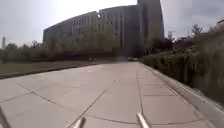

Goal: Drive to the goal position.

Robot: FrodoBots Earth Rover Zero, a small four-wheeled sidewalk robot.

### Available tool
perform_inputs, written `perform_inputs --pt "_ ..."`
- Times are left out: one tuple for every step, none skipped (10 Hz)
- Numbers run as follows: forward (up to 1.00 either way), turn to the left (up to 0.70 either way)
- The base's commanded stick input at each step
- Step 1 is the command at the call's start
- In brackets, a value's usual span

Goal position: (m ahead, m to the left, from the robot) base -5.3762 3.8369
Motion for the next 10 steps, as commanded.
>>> perform_inputs --pt "0.70 0.00" --pt "0.70 0.00" --pt "0.70 0.00" --pt "0.70 0.00" --pt "0.70 0.00" --pt "0.04 0.00" --pt "0.00 0.00" --pt "0.00 0.00" --pt "0.00 0.00" --pt "0.00 0.00"
